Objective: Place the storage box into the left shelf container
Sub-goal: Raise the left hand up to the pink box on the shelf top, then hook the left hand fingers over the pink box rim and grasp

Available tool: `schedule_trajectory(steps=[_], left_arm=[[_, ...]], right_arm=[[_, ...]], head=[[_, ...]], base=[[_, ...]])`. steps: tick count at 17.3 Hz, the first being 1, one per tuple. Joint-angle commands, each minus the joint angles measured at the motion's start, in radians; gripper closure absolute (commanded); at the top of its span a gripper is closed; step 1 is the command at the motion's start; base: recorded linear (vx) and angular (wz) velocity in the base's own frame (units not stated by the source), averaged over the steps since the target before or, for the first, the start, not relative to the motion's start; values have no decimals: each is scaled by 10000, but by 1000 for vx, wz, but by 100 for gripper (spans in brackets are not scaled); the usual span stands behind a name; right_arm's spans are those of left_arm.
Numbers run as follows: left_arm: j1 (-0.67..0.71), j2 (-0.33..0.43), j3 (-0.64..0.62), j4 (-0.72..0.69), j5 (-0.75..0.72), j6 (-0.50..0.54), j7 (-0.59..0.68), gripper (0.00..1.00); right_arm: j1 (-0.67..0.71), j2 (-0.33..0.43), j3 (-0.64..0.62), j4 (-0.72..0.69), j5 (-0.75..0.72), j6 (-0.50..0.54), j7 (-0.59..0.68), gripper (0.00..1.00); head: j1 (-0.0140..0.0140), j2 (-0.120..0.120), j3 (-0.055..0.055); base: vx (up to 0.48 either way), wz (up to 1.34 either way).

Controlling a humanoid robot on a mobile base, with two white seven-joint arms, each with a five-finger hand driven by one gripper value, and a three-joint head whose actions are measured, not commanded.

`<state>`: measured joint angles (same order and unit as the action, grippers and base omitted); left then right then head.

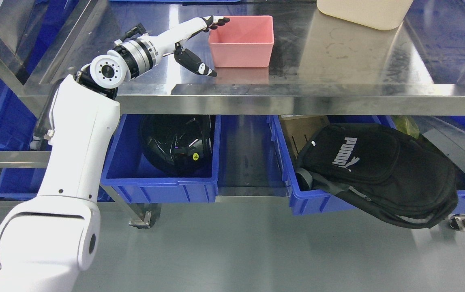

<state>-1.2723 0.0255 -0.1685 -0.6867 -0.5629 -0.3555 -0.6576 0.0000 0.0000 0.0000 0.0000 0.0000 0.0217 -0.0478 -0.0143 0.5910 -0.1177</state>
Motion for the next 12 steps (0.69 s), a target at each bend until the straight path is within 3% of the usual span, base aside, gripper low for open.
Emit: schedule_trajectory(steps=[1,9,12], left_arm=[[-224,-80,-431,349,489,-632,195,6],[-239,-80,-2133,530,904,-725,364,6],[-239,-80,-2579,975,813,-648,809,12]], right_arm=[[92,-175,-46,-174,15,-2,48,0],[92,-175,-46,-174,15,-2,48,0],[92,-175,-46,-174,15,-2,48,0]], head=[[0,0,0],[0,0,0],[0,0,0]], base=[[27,28],[0,0],[0,0]])
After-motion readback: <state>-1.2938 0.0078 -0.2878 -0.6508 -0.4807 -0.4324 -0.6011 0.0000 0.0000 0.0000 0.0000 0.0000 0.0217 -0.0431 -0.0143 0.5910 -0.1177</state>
